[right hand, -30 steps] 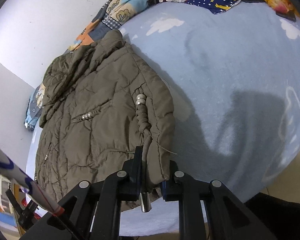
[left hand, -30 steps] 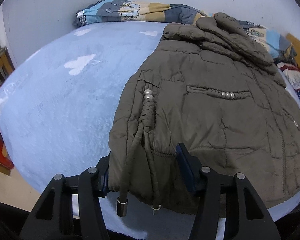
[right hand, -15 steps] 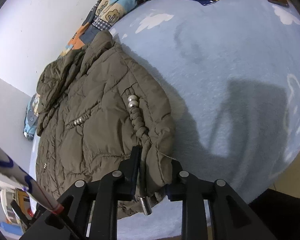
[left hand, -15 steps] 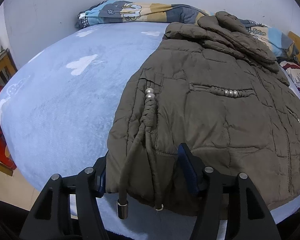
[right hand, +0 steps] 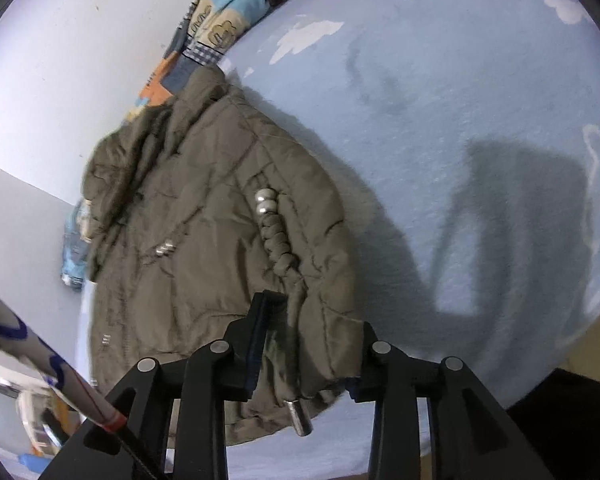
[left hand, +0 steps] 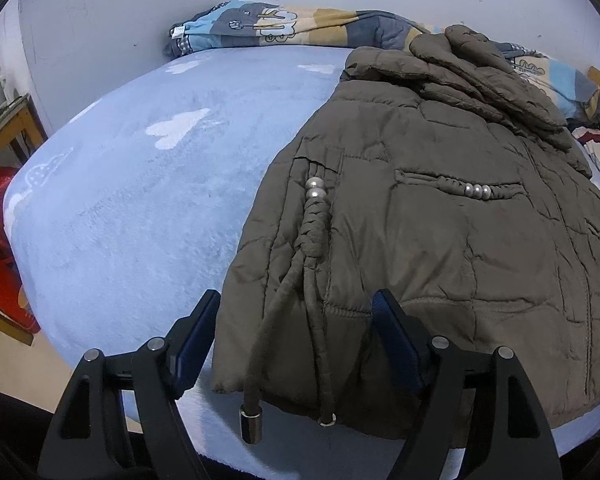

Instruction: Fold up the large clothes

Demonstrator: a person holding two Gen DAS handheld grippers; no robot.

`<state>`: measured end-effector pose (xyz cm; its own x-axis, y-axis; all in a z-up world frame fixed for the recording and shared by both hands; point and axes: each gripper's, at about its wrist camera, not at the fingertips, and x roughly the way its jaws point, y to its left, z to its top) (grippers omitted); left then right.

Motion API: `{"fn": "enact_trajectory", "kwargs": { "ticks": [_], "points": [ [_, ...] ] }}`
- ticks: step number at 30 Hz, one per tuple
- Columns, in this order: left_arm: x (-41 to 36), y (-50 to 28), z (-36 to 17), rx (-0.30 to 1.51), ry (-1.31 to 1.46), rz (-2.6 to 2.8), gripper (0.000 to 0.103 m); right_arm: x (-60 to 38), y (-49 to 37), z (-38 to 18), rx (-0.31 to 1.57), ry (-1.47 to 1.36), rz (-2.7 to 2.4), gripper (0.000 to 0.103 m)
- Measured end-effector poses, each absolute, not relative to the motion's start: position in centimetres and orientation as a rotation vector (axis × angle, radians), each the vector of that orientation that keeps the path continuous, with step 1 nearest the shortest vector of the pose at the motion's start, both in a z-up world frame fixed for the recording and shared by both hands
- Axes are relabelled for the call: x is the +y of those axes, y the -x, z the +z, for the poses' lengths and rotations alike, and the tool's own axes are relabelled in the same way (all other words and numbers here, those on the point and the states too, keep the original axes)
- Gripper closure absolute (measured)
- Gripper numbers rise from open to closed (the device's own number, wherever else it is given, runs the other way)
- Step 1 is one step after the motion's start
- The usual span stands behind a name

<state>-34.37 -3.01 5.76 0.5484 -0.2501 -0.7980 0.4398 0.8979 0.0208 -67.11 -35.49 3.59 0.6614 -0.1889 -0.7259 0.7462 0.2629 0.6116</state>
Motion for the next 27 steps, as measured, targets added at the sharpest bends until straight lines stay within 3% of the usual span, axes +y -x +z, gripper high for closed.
{"fn": "enact_trajectory", "kwargs": {
  "ticks": [10,14,27],
  "points": [
    [-3.1,34.4,5.9,0.893,-0.242,-0.413,0.027,-35.5,66.6,3.0,0.624,-1.139,-0.704,0.066],
    [-3.3,34.6,6.0,0.883,-0.255,-0.424,0.032,-35.3,66.0,3.8,0.624,-1.081,-0.687,0.077],
    [-2.7,33.7,5.3,0.953,-0.155,-0.446,0.031,-35.6,65.7,3.0,0.635,-1.111,-0.699,0.072]
  ]
}}
